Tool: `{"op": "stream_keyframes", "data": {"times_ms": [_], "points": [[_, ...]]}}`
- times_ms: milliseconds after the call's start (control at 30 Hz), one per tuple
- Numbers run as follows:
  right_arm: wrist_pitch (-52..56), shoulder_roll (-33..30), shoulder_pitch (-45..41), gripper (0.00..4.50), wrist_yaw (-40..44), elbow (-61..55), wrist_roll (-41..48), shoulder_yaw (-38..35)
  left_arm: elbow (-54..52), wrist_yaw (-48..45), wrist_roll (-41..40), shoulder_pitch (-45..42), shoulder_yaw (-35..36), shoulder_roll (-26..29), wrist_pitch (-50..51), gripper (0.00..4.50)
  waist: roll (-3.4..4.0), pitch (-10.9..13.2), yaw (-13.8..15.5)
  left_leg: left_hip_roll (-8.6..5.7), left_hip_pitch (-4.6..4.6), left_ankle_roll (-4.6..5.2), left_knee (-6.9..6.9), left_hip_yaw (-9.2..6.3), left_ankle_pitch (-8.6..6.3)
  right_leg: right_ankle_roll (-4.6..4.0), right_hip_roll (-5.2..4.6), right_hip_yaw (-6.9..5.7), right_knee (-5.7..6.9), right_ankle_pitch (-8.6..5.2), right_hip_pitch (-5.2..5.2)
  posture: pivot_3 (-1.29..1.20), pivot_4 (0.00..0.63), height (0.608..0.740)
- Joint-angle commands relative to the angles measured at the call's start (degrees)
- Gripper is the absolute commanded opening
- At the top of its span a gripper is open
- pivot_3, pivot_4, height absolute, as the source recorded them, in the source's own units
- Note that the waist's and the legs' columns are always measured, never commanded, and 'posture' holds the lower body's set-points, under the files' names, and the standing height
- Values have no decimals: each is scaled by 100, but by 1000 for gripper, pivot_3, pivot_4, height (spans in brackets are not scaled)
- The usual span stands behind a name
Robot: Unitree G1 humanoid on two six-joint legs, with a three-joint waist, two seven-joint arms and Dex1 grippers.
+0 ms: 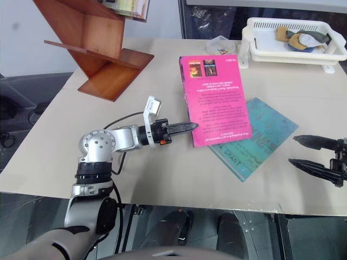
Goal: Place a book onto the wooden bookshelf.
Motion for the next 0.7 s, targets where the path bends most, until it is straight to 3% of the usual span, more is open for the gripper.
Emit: {"op": "stream_keyframes", "data": {"times_ms": [33, 367, 700], "points": [[-95, 46, 31, 3177, -23, -89, 46, -96, -130, -11, -326, -139, 141, -40, 143, 500, -2, 1, 0, 0, 0, 0, 1, -1, 0, 1, 0, -1, 0, 0, 0, 0, 150, 740], [-92, 76, 181, 3177, -85, -179, 59, -244, -68, 412, -824, 414, 325, -370, 1329, 500, -3, -2, -8, 0, 1, 0, 4, -1, 0, 2, 3, 2, 4, 1, -1, 0, 150, 740], [-73, -21, 159, 3177, -81, -128, 53, -260, -301, 697, -950, 874, 390, -677, 1722, 500, -3, -4, -6, 0, 2, 0, 7, 1, 0, 2, 2, 3, 6, 1, 0, 0, 150, 740]]}}
